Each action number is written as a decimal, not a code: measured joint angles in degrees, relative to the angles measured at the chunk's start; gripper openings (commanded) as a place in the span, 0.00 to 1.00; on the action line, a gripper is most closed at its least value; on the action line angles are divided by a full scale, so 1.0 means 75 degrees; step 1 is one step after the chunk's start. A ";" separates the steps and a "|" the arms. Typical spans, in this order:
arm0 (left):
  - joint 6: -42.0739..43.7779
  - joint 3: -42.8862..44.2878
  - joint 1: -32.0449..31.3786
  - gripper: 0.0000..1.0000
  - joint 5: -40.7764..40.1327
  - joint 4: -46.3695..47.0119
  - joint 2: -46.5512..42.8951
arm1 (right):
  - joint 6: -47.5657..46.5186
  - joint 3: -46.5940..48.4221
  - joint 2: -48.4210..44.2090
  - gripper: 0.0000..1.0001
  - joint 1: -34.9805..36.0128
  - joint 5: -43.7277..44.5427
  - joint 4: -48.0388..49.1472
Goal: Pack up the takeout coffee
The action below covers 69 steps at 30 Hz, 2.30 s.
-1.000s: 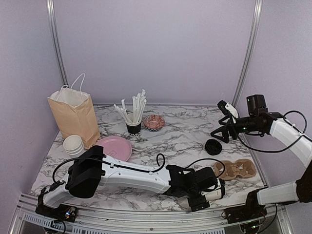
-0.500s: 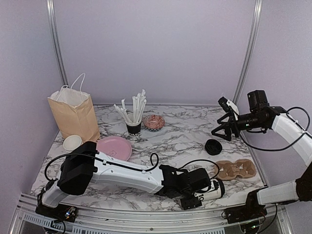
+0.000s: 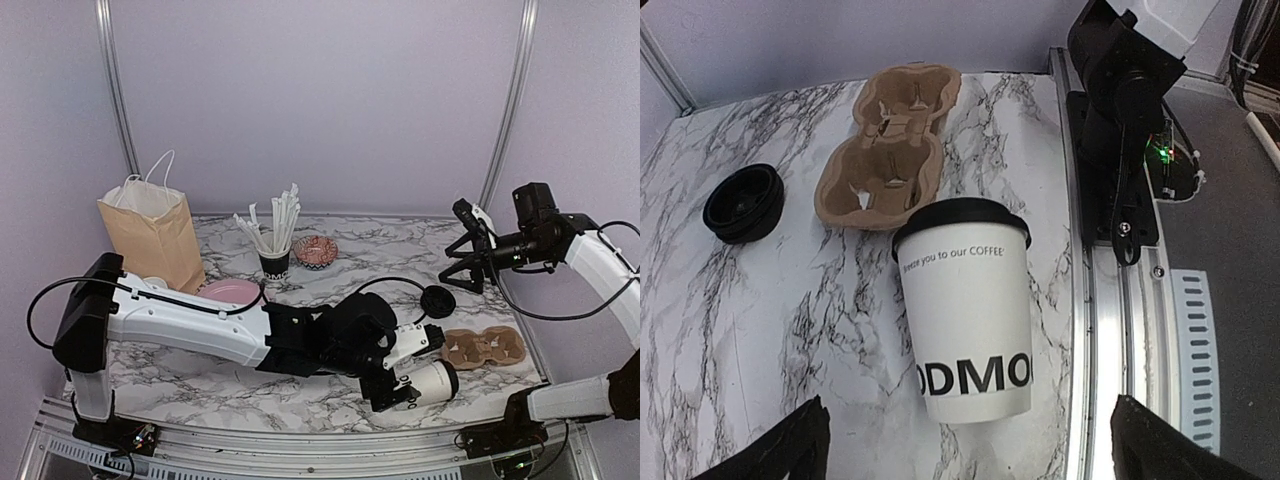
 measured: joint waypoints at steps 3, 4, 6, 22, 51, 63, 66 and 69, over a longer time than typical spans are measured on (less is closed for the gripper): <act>0.0149 0.0933 -0.0003 0.99 0.0023 -0.0082 0.0787 | -0.0044 0.0000 0.0023 0.92 0.0000 -0.0003 -0.0061; 0.0195 0.1268 -0.0003 0.99 0.0020 -0.0143 0.1075 | -0.0058 0.0000 0.0029 0.92 0.0000 0.0000 -0.0073; 0.0254 0.1801 -0.0003 0.99 0.0026 -0.0309 0.1562 | -0.0087 0.0000 0.0029 0.93 0.0000 0.0003 -0.0105; 0.0099 0.4173 0.0117 0.91 -0.0752 -0.1973 0.3899 | -0.0265 0.0000 -0.0245 0.92 0.0000 0.0361 -0.0557; -0.0181 -0.1492 0.0548 0.74 0.1335 0.1227 -0.1209 | -0.3436 -0.0125 -0.0455 0.99 0.0093 -0.1888 -0.3013; -0.0108 -0.1638 0.0621 0.74 0.1521 0.1690 -0.1198 | -0.2786 -0.0361 -0.0493 0.99 0.1533 -0.1883 -0.2361; -0.0105 -0.1638 0.0644 0.74 0.1580 0.1795 -0.1198 | -0.2591 -0.0469 -0.0545 0.99 0.1577 -0.1760 -0.2116; -0.0111 -0.1629 0.0676 0.74 0.1647 0.1888 -0.1198 | -0.2416 -0.0577 -0.0612 0.99 0.1655 -0.1638 -0.1950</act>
